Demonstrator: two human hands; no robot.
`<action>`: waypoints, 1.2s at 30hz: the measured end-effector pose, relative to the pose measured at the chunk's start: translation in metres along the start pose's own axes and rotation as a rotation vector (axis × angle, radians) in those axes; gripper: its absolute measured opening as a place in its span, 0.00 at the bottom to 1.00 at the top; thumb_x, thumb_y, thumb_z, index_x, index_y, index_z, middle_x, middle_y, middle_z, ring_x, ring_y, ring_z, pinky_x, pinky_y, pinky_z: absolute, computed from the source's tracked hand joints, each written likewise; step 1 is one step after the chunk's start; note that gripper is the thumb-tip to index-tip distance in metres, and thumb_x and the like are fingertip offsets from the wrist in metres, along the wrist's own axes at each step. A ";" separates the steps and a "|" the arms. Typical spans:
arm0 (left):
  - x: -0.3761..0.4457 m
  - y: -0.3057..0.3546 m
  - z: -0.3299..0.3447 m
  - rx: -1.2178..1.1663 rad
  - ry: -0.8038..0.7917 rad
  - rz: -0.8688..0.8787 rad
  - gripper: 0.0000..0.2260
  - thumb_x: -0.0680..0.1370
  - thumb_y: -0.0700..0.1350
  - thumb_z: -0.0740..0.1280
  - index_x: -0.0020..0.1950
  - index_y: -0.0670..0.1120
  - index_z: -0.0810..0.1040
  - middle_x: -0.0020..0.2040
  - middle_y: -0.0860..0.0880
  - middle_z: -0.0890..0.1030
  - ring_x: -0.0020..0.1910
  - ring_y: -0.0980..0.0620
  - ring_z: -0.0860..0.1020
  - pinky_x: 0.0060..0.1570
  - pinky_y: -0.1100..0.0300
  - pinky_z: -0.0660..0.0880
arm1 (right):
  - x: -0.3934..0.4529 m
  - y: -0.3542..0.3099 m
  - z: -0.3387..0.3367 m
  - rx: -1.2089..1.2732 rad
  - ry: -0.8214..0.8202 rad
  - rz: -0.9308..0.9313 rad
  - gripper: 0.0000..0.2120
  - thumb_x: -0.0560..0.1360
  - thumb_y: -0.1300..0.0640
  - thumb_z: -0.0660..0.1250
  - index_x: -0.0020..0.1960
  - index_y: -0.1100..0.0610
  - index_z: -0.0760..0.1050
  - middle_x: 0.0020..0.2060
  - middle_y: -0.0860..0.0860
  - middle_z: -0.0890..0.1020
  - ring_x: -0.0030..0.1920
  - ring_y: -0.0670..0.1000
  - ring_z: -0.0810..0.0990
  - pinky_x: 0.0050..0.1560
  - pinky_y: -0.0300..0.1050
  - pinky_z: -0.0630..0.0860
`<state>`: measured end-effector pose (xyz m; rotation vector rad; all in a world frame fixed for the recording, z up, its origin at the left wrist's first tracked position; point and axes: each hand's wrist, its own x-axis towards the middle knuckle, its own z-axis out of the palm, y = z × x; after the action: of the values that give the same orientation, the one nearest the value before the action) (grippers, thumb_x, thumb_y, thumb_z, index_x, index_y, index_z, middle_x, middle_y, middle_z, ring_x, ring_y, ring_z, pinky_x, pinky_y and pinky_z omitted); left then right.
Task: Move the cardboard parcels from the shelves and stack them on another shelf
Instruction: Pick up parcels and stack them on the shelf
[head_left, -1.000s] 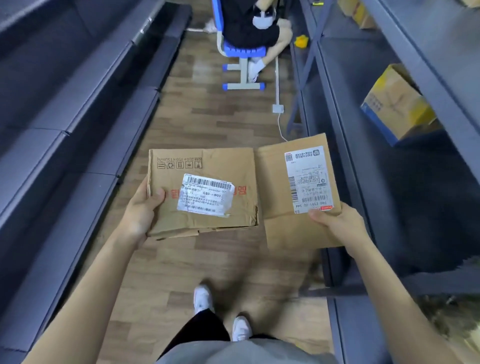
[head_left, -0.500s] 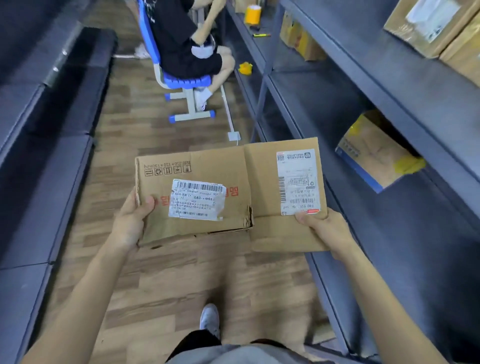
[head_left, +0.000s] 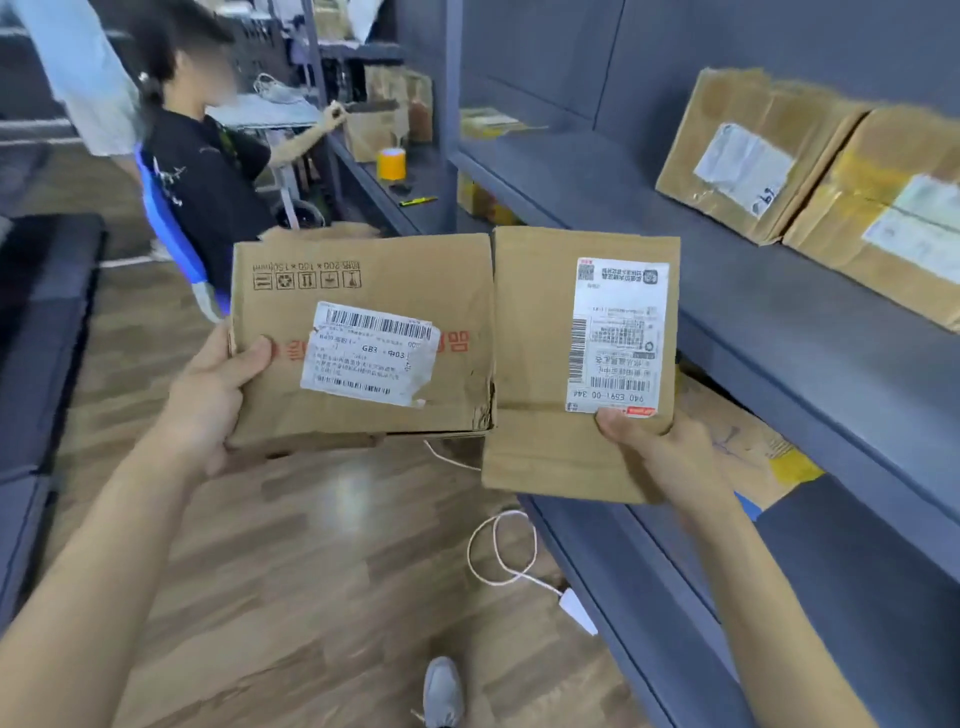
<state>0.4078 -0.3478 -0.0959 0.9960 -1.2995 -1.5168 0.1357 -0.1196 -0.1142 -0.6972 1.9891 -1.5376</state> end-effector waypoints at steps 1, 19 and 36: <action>0.018 0.010 0.011 0.008 -0.018 0.018 0.11 0.81 0.40 0.58 0.52 0.56 0.74 0.35 0.62 0.83 0.33 0.65 0.80 0.29 0.69 0.76 | 0.012 -0.006 -0.001 0.011 0.022 -0.012 0.06 0.70 0.54 0.74 0.42 0.45 0.78 0.40 0.37 0.82 0.42 0.37 0.80 0.39 0.33 0.74; 0.233 0.137 0.207 -0.139 -0.527 0.297 0.11 0.81 0.42 0.58 0.51 0.56 0.75 0.41 0.60 0.84 0.39 0.62 0.82 0.36 0.64 0.80 | 0.110 -0.139 -0.058 0.054 0.542 -0.265 0.15 0.65 0.46 0.77 0.47 0.51 0.81 0.43 0.40 0.85 0.46 0.41 0.83 0.48 0.42 0.75; 0.258 0.080 0.352 -0.091 -1.317 0.165 0.17 0.82 0.39 0.56 0.61 0.61 0.71 0.47 0.64 0.82 0.46 0.64 0.80 0.47 0.59 0.74 | 0.003 -0.159 -0.054 -0.192 1.338 -0.007 0.08 0.68 0.56 0.75 0.42 0.45 0.82 0.41 0.41 0.85 0.39 0.42 0.82 0.38 0.37 0.79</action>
<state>0.0079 -0.4994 0.0220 -0.3461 -2.0365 -2.1228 0.1095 -0.1183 0.0521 0.4805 3.0251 -2.0728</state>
